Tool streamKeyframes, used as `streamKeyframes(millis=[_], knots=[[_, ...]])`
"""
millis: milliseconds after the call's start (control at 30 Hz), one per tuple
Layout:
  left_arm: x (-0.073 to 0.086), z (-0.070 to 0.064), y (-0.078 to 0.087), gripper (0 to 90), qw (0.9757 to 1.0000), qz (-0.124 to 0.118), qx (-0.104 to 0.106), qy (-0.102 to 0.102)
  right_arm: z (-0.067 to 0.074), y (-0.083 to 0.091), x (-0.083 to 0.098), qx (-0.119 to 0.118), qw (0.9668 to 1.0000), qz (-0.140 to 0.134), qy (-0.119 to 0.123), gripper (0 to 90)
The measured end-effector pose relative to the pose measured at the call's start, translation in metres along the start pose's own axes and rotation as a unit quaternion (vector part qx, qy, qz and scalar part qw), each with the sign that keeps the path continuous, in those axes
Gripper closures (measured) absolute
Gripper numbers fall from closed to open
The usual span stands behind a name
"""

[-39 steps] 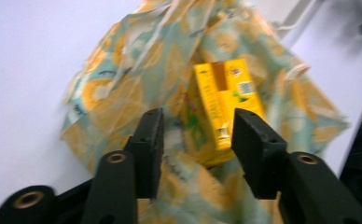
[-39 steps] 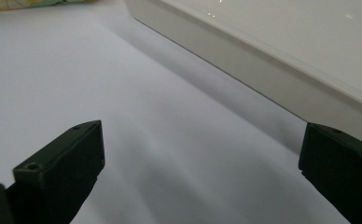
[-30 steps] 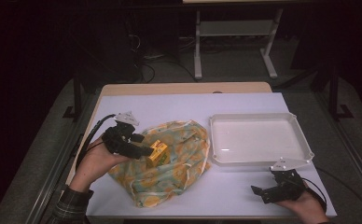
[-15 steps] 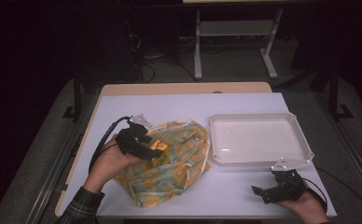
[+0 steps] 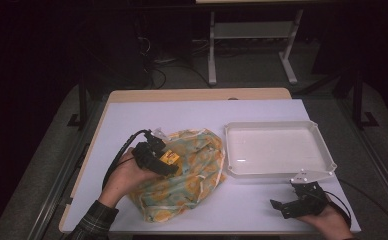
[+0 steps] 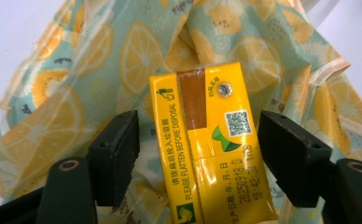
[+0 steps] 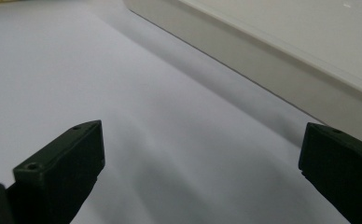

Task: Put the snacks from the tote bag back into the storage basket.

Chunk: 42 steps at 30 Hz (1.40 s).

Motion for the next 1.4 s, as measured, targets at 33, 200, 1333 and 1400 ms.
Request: streamKeyframes(millis=[33, 200, 1333, 1400], knots=[[0.0019, 0.0005, -0.0023, 32.0, 0.9999, 0.010, -0.002, -0.005, 0.0004, 0.0004, 0.0003, -0.001, 1.0000, 0.002, 0.000, 0.0], [0.0038, -0.0002, -0.0075, 34.4, 0.9998, 0.018, -0.002, -0.002, -0.0002, -0.0001, 0.0005, -0.001, 1.0000, 0.001, 0.002, 0.0], [0.0019, 0.0023, -0.0066, 51.7, 0.9994, 0.018, -0.014, -0.027, 0.0007, 0.0004, 0.0004, -0.001, 1.0000, 0.002, 0.001, 0.0], [0.0010, 0.0028, -0.0061, 51.7, 0.9992, 0.018, -0.011, -0.032, 0.0003, 0.0003, 0.0001, -0.001, 1.0000, 0.000, 0.007, 0.0]])
Point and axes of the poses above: each handheld gripper's, and its own axes: y roughly backward along the jaws, x roughly out of its underside, z roughly to its left, the point moved 9 cm from there along -y, roughly forward along the jaws, and after that the axes turned 5 degrees about y, right-handed, at the moved point
